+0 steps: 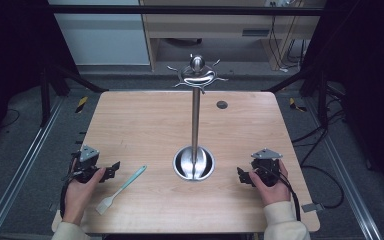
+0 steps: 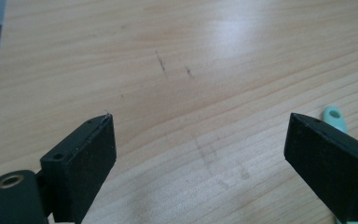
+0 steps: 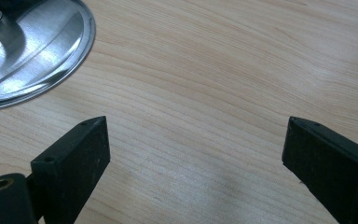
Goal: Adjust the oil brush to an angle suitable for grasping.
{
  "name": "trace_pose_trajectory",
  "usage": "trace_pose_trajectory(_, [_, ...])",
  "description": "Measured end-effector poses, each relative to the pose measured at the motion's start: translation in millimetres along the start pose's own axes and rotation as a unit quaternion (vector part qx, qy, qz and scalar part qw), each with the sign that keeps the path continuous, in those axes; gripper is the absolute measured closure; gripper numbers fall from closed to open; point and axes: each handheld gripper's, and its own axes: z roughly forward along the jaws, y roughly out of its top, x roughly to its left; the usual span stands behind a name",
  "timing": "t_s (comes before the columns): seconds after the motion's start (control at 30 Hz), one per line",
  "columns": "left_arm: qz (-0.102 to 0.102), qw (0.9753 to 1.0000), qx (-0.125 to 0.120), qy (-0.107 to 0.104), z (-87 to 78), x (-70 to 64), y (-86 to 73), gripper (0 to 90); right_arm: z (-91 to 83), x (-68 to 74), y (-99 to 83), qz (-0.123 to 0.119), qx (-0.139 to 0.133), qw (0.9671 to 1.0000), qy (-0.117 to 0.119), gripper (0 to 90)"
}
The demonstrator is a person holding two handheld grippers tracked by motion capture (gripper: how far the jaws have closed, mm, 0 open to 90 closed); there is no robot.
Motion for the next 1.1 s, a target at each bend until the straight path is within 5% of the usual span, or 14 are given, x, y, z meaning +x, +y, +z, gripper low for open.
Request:
trace_pose_trajectory(0.13, [0.007,0.9999,-0.007,-0.001,-3.5,-6.2,4.1,12.2,0.6,1.4,0.2,-0.001,0.002,1.0000,0.001,8.1])
trace_pose_trajectory(0.33, [0.029,0.9995,-0.002,-0.011,-7.4,-20.0,8.5,28.8,0.5,0.7,0.2,-0.003,0.001,1.0000,0.001,8.1])
trace_pose_trajectory(0.57, [0.071,0.9961,-0.012,-0.052,-15.6,-41.2,15.2,68.0,1.1,1.3,0.7,-0.003,0.002,1.0000,0.002,8.1])
trace_pose_trajectory(0.73, [0.099,0.9920,0.002,-0.079,-16.4,-57.8,17.0,85.8,1.1,1.3,0.6,-0.004,0.002,1.0000,0.002,8.1])
trace_pose_trajectory(0.97, [0.110,0.9848,0.043,-0.128,-4.2,-73.4,13.7,90.0,2.0,1.4,0.6,-0.007,0.004,1.0000,0.001,8.2])
trace_pose_trajectory(1.1, [0.119,0.9818,0.060,-0.135,1.1,-80.8,11.5,90.0,2.0,1.6,0.5,-0.006,0.005,1.0000,0.002,8.2])
